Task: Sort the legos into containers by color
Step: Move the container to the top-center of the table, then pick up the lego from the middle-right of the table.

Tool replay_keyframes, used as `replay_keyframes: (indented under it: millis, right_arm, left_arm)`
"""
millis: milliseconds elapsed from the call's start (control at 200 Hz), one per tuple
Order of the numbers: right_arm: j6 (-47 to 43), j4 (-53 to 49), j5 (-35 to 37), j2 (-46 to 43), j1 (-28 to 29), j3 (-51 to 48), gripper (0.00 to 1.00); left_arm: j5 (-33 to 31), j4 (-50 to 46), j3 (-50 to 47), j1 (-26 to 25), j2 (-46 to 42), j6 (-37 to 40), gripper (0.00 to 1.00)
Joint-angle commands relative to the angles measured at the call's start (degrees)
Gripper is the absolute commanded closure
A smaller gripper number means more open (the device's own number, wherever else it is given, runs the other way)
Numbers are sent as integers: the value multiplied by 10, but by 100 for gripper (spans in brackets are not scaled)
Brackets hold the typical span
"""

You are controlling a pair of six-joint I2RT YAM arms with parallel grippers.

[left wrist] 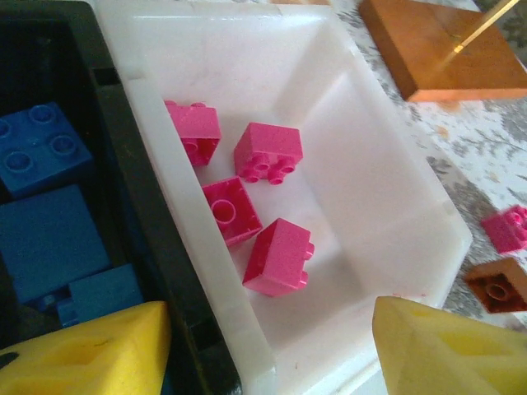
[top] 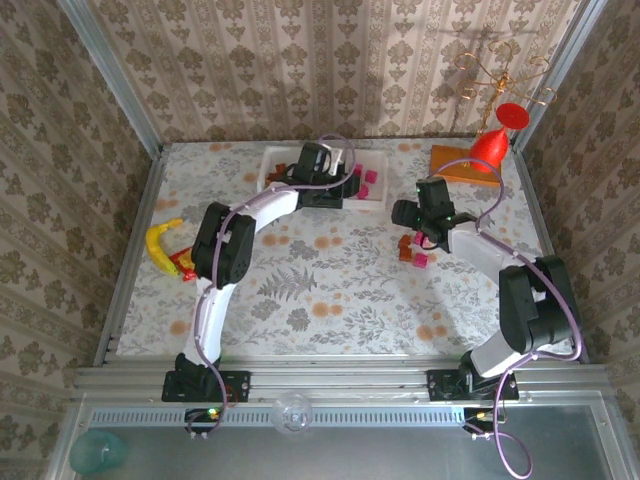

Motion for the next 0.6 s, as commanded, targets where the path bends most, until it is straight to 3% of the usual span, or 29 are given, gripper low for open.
replay_keyframes:
  millis: [0,355,595]
  right_arm:
    - [-2,-68,33,31,-10,44,22]
    - [-44,-221,35,190,-20,213,30]
    - [-65,-307,63,272,-21,301,36]
  left_arm:
    - [23,13,-12,-8,-16,-15,33]
    - [18,86,-148,-7,-164,-13,28]
    - [28,182,-322,-10,-281,-53,27]
